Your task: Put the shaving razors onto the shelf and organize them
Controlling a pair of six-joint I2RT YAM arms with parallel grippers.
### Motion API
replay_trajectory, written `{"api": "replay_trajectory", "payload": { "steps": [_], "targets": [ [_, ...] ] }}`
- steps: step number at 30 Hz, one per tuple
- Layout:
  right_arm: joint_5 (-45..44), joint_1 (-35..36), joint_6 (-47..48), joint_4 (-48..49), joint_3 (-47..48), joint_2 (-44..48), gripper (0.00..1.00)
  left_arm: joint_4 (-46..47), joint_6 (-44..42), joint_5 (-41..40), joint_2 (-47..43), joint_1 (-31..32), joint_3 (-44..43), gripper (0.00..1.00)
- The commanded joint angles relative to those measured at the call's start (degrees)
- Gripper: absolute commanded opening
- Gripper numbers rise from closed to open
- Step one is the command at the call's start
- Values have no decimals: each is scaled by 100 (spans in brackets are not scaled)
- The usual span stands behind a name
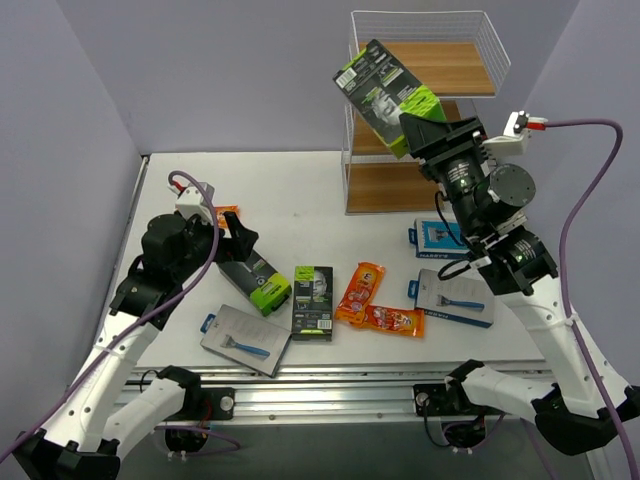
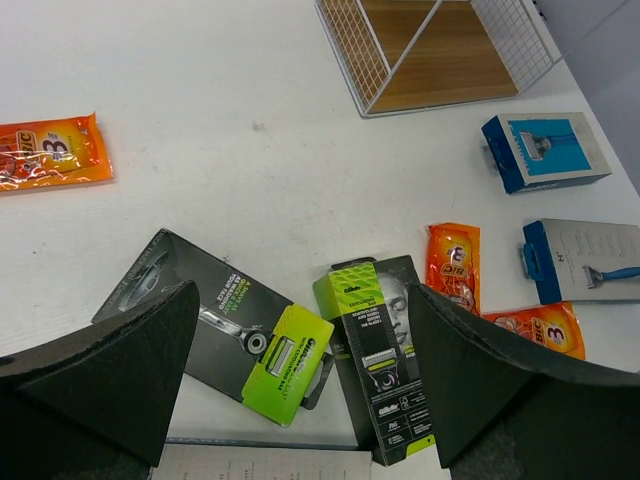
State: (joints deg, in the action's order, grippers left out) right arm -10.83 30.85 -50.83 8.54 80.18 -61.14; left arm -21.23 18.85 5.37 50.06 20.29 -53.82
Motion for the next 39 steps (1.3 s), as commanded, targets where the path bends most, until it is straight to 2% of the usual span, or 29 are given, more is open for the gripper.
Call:
{"api": "replay_trajectory", "payload": {
  "steps": [1, 9, 17, 28, 39],
  "targets": [
    [-305, -175, -41, 676, 524, -134, 0, -74, -163, -228, -49, 141, -207, 94],
    [-438, -1019, -515, 843, 718, -512, 0, -118, -241, -405, -14, 414, -216, 94],
    [396, -2231, -1122, 1097, 823, -1030, 0, -188, -303, -484, -23, 589, -243, 94],
    [529, -2602, -1508, 1080, 1113, -1725, 0, -206, -338, -642, 47, 756, -252, 94],
    [-59, -2725, -1887, 834, 1421, -2147, 0, -250, -365, -739, 118, 906, -252, 94]
  ]
}}
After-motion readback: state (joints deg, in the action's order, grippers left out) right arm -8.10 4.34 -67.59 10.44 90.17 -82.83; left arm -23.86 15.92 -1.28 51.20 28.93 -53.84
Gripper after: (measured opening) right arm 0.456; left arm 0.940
